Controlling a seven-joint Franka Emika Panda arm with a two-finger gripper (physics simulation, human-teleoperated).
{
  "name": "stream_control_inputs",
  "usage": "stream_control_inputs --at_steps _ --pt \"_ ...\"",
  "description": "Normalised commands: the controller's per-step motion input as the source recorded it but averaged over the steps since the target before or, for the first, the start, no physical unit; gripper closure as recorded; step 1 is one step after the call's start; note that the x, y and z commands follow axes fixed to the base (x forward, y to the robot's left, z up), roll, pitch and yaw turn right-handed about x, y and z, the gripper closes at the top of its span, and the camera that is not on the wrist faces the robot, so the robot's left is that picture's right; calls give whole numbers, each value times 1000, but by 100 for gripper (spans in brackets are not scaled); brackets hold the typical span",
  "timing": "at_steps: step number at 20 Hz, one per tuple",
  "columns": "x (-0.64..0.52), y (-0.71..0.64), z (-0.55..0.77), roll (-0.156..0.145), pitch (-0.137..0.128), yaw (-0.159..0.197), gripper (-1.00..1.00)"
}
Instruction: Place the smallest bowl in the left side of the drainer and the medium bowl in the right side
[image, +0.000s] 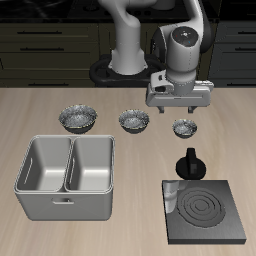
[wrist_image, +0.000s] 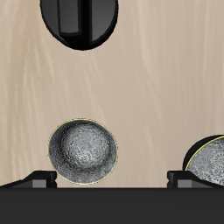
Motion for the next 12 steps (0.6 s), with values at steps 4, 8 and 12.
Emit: stream_control_inputs --at_steps 4,8,12 --pt "-101 44 -188 7 -37 15 -100" --pt "-144 60 -290 11 -3 5 -100" --pt "-61 -40 -235 9 -1 6 -100"
